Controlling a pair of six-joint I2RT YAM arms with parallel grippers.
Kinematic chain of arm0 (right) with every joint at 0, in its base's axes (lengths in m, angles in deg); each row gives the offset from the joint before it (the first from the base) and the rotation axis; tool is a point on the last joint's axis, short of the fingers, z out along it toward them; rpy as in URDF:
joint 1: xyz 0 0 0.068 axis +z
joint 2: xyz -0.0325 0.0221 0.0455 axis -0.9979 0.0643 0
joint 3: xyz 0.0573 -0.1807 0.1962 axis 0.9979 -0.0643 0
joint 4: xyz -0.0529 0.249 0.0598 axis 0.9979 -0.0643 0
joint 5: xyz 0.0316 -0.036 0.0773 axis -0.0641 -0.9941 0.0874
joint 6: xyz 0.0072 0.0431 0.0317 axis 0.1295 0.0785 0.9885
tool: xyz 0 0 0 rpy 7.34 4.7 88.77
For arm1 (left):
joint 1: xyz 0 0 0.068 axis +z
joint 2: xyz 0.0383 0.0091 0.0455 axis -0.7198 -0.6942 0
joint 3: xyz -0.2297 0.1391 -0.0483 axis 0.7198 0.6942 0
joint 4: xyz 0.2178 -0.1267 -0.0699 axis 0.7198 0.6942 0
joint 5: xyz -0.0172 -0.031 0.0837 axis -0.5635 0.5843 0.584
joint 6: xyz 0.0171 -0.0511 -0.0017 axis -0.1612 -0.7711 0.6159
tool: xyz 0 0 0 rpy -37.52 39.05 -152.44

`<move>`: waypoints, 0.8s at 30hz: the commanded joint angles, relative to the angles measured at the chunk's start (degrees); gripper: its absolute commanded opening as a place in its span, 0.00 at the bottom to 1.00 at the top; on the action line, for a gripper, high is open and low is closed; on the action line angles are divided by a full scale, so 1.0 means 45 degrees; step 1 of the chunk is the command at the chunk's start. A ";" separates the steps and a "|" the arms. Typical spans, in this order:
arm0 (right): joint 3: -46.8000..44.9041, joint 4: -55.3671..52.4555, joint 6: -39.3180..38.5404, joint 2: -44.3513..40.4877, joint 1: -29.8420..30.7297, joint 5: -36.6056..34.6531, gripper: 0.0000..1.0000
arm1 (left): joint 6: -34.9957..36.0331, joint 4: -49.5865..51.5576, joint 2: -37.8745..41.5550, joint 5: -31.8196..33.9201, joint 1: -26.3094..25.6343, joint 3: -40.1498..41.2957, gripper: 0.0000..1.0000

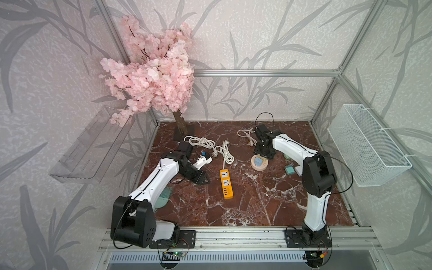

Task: Pull the plug off the socket
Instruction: Move the socket to the center of the board.

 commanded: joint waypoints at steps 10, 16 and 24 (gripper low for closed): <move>-0.2290 -0.0888 -0.1496 -0.2171 0.2503 -0.0151 0.46 | 0.0050 0.0057 -0.0090 -0.0184 0.0053 0.0119 0.43; -0.3249 -0.0538 -0.1462 -0.2605 0.3307 0.0200 0.55 | 0.0012 0.0015 -0.0212 -0.0115 0.0053 -0.0031 0.43; -0.2654 -0.1107 -0.2491 -0.3088 0.3335 0.0158 0.78 | 0.0583 0.1041 -0.1440 -0.0451 -0.0153 -0.2205 0.43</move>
